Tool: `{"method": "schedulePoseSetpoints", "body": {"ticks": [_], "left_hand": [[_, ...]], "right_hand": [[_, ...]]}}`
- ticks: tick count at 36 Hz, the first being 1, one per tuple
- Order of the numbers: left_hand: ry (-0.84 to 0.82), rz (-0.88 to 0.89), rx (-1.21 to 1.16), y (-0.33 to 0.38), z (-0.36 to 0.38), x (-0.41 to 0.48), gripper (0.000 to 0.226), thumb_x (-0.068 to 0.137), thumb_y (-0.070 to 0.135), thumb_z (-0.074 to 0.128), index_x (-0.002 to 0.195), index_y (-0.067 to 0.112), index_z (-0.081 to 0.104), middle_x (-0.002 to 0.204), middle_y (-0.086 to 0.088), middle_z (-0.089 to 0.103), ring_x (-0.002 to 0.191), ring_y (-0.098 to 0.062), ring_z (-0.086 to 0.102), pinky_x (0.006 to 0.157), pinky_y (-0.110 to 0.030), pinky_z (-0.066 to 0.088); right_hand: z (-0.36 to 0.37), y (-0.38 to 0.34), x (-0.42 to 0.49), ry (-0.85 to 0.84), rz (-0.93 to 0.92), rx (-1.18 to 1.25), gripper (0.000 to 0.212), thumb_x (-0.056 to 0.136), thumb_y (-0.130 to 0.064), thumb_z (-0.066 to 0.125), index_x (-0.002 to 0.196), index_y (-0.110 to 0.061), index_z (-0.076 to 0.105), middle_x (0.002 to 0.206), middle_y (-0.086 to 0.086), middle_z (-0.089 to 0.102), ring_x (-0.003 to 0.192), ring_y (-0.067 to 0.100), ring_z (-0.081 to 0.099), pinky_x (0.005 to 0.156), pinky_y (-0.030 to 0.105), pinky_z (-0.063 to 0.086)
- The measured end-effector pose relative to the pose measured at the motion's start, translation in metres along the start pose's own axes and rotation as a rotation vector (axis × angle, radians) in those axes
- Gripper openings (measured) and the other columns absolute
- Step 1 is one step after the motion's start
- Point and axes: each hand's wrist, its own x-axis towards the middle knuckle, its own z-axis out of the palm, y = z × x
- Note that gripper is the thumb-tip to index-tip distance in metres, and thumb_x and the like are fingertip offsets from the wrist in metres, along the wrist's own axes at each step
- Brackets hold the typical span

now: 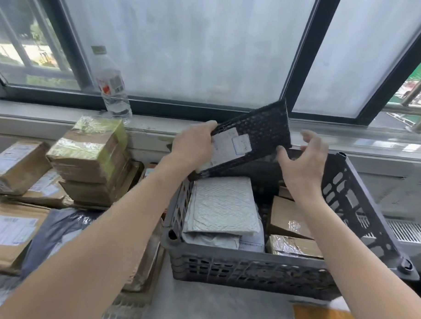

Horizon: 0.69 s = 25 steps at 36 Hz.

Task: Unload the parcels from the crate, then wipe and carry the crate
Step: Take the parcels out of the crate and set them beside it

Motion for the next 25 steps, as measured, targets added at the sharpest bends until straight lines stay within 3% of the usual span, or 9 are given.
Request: {"method": "schedulePoseSetpoints", "body": {"ticks": [5, 8, 11, 13, 16, 18, 20, 22, 25], "left_hand": [[0.025, 0.203, 0.501, 0.018, -0.013, 0.009, 0.038, 0.09, 0.0, 0.044, 0.122, 0.02, 0.051, 0.113, -0.007, 0.061, 0.113, -0.03, 0.046, 0.083, -0.04, 0.033], [0.005, 0.33, 0.625, 0.029, -0.013, 0.01, 0.038, 0.089, 0.002, 0.05, 0.123, 0.019, 0.051, 0.118, -0.006, 0.058, 0.122, -0.03, 0.041, 0.099, -0.046, 0.032], [0.083, 0.399, 0.68, 0.03, -0.012, 0.009, 0.034, 0.087, 0.002, 0.053, 0.119, 0.015, 0.056, 0.129, -0.01, 0.049, 0.134, -0.032, 0.031, 0.117, -0.059, 0.014], [0.253, 0.448, 0.558, 0.022, -0.004, 0.01, 0.033, 0.081, -0.003, 0.06, 0.11, 0.013, 0.059, 0.138, -0.014, 0.039, 0.143, -0.036, 0.02, 0.116, -0.066, 0.007], [0.611, 0.402, 0.196, 0.01, 0.008, 0.011, 0.051, 0.078, 0.002, 0.063, 0.123, 0.02, 0.048, 0.143, -0.008, 0.027, 0.14, -0.033, 0.02, 0.113, -0.067, 0.021], [0.701, 0.252, -0.065, 0.009, 0.016, 0.001, 0.063, 0.079, 0.007, 0.067, 0.134, 0.02, 0.038, 0.141, -0.012, 0.029, 0.134, -0.03, 0.027, 0.111, -0.059, 0.033], [0.555, 0.041, -0.328, 0.01, 0.022, -0.013, 0.069, 0.082, 0.011, 0.072, 0.141, 0.011, 0.036, 0.139, -0.016, 0.038, 0.131, -0.027, 0.036, 0.109, -0.048, 0.038], [0.269, -0.153, -0.608, 0.009, 0.028, -0.024, 0.067, 0.089, 0.017, 0.069, 0.145, 0.011, 0.032, 0.133, -0.009, 0.048, 0.124, -0.022, 0.046, 0.107, -0.04, 0.041], [0.024, -0.345, -0.902, 0.004, 0.034, -0.037, 0.042, 0.093, 0.019, 0.066, 0.13, 0.019, 0.046, 0.1, 0.004, 0.062, 0.093, -0.014, 0.062, 0.087, -0.035, 0.054]], "right_hand": [[-0.001, -0.012, 0.0, -0.077, -0.329, -0.184, 0.06, 0.087, -0.03, 0.071, 0.139, -0.015, 0.045, 0.14, 0.009, 0.042, 0.133, 0.023, 0.034, 0.108, 0.026, 0.022], [0.004, -0.017, -0.005, -0.238, -0.44, -0.32, 0.046, 0.089, -0.033, 0.069, 0.131, -0.02, 0.057, 0.126, 0.003, 0.06, 0.12, 0.023, 0.049, 0.099, 0.033, 0.035], [0.004, -0.02, -0.01, -0.348, -0.283, -0.332, 0.024, 0.095, -0.032, 0.059, 0.117, -0.023, 0.064, 0.098, -0.004, 0.07, 0.093, 0.022, 0.061, 0.075, 0.034, 0.043], [0.004, -0.016, -0.011, -0.365, -0.252, -0.335, 0.016, 0.097, -0.03, 0.055, 0.107, -0.021, 0.063, 0.087, -0.004, 0.068, 0.084, 0.023, 0.061, 0.067, 0.035, 0.043], [0.005, -0.011, -0.013, -0.407, -0.12, -0.11, 0.012, 0.097, -0.029, 0.056, 0.099, -0.018, 0.062, 0.083, -0.008, 0.066, 0.079, 0.015, 0.061, 0.066, 0.034, 0.047], [0.006, -0.01, -0.016, -0.413, -0.006, 0.081, 0.009, 0.097, -0.025, 0.059, 0.102, -0.02, 0.062, 0.09, -0.01, 0.068, 0.084, 0.008, 0.064, 0.065, 0.023, 0.049], [0.008, -0.011, -0.019, -0.429, 0.07, 0.222, 0.012, 0.096, -0.021, 0.06, 0.107, -0.018, 0.062, 0.097, -0.007, 0.07, 0.089, 0.008, 0.066, 0.071, 0.018, 0.053], [0.012, -0.012, -0.022, -0.452, 0.113, 0.284, 0.014, 0.096, -0.019, 0.06, 0.11, -0.016, 0.062, 0.1, -0.002, 0.071, 0.093, 0.012, 0.068, 0.08, 0.028, 0.056], [0.017, -0.018, -0.028, -0.476, 0.141, 0.344, 0.012, 0.097, -0.018, 0.06, 0.109, -0.018, 0.061, 0.099, -0.001, 0.072, 0.092, 0.013, 0.068, 0.076, 0.024, 0.056]]}}
